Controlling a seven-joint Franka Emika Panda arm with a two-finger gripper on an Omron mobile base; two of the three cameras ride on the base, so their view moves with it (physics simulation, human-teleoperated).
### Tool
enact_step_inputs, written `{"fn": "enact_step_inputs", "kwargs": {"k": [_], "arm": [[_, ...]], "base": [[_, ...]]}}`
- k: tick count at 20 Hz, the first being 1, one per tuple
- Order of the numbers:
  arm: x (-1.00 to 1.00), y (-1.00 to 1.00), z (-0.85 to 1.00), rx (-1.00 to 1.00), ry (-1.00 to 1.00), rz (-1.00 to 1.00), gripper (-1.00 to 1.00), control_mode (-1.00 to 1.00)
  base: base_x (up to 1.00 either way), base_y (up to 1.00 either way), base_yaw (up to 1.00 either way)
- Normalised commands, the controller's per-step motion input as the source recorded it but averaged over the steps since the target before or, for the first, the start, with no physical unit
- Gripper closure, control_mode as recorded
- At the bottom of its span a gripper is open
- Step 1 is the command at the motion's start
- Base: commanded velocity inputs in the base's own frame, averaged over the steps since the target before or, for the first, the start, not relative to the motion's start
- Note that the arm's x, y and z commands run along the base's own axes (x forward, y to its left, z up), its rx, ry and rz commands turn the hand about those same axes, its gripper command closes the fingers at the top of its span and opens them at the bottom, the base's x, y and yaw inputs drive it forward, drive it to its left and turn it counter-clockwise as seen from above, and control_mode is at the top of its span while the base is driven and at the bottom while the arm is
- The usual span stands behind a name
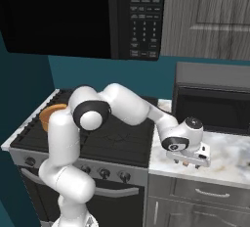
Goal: Pick up the sugar cube(s) and place them in the saucepan with hot chocolate.
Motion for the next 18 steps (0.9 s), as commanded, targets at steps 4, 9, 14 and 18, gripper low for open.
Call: {"fn": "enact_step_inputs", "kwargs": {"k": [4,9,14,18], "arm": [[0.00,0.00,-0.17,0.04,0.00,0.00,-1.00,-1.00],[0.00,0.00,-0.10,0.02,0.00,0.00,1.00,-1.00],[0.00,0.00,0.00,0.00,0.00,0.00,1.00,-1.00],[0.00,0.00,0.00,0.00,0.00,0.00,1.00,-1.00]], "base": [[0.00,0.00,0.00],[0.00,0.00,0.00],[0.00,0.00,0.00],[0.00,0.00,0.00]]}}
